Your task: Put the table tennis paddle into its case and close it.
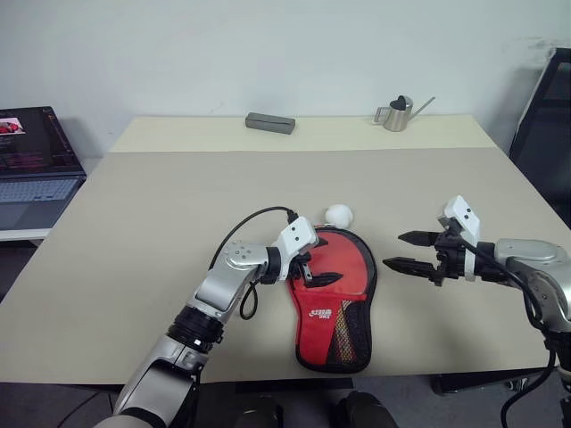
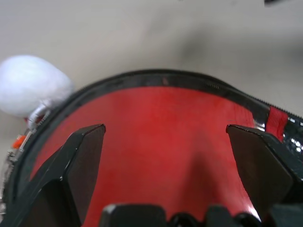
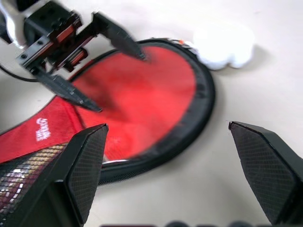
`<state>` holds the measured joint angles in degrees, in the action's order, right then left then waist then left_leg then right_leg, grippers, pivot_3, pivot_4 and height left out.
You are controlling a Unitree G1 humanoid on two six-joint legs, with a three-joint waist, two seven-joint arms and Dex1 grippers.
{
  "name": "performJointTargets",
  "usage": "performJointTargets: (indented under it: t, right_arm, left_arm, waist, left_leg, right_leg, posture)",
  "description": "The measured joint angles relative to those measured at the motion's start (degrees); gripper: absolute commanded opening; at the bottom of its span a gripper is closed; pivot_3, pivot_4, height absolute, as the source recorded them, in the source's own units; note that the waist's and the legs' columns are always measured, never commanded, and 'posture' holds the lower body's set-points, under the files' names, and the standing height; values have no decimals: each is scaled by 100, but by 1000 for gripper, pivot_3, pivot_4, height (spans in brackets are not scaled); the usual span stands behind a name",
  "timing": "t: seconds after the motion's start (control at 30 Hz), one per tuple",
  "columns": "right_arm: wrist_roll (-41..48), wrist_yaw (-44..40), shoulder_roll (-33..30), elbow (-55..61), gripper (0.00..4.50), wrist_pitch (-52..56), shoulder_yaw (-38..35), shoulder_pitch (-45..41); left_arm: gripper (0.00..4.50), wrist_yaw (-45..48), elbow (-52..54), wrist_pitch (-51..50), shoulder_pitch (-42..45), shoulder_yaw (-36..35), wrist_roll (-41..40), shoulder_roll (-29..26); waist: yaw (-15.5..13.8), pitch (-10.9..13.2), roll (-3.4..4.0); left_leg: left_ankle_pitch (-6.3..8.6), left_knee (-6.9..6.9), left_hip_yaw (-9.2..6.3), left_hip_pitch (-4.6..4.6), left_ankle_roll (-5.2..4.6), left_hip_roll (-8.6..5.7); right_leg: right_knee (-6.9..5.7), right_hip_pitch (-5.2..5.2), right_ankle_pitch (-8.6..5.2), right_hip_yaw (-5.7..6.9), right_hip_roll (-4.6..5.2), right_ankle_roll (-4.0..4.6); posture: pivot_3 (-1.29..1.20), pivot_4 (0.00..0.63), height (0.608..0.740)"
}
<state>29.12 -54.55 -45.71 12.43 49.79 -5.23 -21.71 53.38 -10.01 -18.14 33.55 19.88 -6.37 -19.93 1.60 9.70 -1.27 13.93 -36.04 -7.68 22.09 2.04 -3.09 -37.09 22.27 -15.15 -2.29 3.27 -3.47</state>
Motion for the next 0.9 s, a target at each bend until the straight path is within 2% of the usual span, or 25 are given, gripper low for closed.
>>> performJointTargets:
  t: [0.3,0.6,0.9]
  right_arm:
    - [176,287,99,51,4500,221,-22,-239]
    - [203,1130,1069,-886,4500,656,-14,-1633]
    - [-264,1362,1702,-2088,4500,159,463,-2551]
  left_arm:
    - [4450,-37,-347,218,-232,-146,-1,239]
    - [4450,-143,-431,346,-301,-194,10,428]
    - [4450,-151,-405,361,-347,-196,45,448]
  waist:
    - [-11,0,2]
    - [-5,-5,8]
    - [7,-9,17]
  left_leg:
    - [0,-2,0,-3,-1,0]
    - [-1,-2,-1,-9,0,0]
    - [-1,-2,1,-14,-1,-9]
  right_leg:
    - [-1,-3,1,-1,2,-2]
    - [-5,-7,3,-3,2,-1]
    - [-11,-5,3,-5,2,0]
  posture:
    - [0,150,740]
    - [0,150,740]
    - [0,150,740]
